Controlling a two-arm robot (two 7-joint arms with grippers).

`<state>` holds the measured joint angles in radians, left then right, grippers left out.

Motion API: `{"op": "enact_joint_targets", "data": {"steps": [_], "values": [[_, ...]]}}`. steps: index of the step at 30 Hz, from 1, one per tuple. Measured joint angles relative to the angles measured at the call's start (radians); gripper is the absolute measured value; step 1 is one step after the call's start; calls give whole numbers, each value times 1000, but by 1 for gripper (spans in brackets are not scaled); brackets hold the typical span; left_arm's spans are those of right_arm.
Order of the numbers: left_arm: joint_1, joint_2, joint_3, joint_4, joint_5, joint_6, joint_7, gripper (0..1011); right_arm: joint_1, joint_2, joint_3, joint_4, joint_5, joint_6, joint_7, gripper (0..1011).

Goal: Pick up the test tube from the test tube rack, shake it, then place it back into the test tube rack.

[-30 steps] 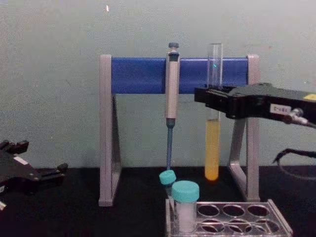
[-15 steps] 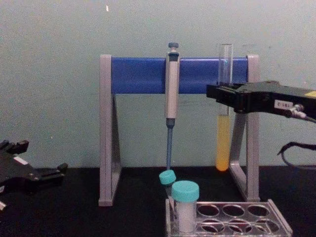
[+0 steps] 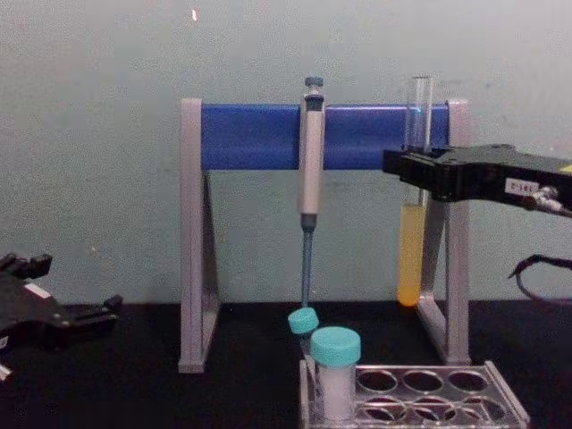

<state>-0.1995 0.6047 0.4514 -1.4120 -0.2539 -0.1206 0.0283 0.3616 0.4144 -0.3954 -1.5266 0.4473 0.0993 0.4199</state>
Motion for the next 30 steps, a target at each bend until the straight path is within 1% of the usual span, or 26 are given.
{"op": "enact_joint_targets", "data": {"steps": [30], "values": [[0, 0, 0, 0, 0, 0, 0, 1010, -8, -4, 3, -5, 3, -4, 0, 234]]}}
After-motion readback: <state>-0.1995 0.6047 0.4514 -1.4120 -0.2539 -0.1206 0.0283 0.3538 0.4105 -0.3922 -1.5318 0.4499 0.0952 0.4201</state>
